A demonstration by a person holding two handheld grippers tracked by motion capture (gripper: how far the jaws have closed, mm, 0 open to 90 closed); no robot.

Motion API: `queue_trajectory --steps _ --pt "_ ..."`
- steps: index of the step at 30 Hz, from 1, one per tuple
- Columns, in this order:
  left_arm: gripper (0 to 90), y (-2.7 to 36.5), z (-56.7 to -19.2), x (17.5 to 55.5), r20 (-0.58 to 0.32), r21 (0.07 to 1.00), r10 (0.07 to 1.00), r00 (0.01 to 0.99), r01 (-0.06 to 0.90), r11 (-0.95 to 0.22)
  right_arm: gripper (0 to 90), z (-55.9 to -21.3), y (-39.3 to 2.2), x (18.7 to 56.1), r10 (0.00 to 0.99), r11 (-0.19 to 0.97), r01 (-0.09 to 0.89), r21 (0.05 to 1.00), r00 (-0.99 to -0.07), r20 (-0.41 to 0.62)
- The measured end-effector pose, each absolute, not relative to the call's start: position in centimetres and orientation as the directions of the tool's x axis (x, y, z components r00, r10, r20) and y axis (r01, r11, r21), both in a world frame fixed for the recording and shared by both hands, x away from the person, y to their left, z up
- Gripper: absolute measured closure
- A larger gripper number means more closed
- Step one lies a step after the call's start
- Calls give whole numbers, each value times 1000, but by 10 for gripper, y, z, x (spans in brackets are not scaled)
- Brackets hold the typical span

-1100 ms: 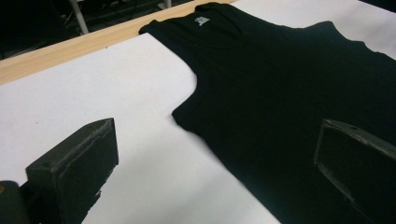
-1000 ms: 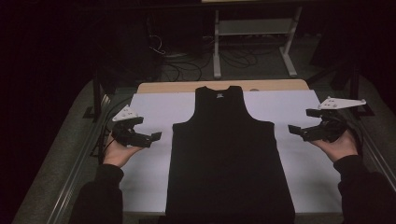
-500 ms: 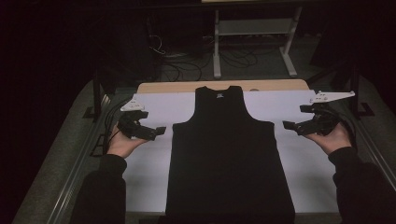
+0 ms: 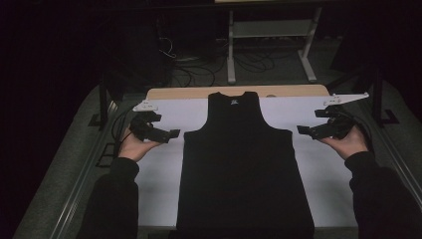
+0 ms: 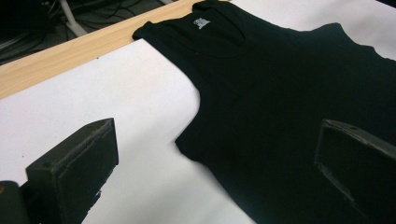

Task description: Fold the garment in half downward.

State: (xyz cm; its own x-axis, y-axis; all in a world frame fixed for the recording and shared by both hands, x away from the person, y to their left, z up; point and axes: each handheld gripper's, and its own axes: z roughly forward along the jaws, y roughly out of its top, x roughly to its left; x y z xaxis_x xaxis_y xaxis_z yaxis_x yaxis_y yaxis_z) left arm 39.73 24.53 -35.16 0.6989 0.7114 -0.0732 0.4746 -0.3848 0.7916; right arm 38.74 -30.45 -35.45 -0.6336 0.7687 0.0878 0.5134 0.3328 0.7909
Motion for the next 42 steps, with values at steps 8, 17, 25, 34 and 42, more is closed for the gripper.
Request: queue_trajectory --steps 8,17,25,34,42 --pt "0 241 -354 408 -74 777 706 705 484 -402 0 -354 -301 398 765 338 520 785 -637 93" --pt "0 236 -369 419 -115 773 709 696 511 -376 0 -357 -298 409 769 327 525 786 -631 101" --pt "0 234 -381 427 -127 764 711 692 526 -375 0 -370 -295 419 772 331 553 765 -625 118" --pt "0 232 -392 434 -146 750 714 685 547 -372 0 -380 -291 426 772 322 578 750 -619 146" --pt "0 235 -399 441 -157 748 717 679 556 -363 0 -390 -290 433 776 323 600 732 -611 158"
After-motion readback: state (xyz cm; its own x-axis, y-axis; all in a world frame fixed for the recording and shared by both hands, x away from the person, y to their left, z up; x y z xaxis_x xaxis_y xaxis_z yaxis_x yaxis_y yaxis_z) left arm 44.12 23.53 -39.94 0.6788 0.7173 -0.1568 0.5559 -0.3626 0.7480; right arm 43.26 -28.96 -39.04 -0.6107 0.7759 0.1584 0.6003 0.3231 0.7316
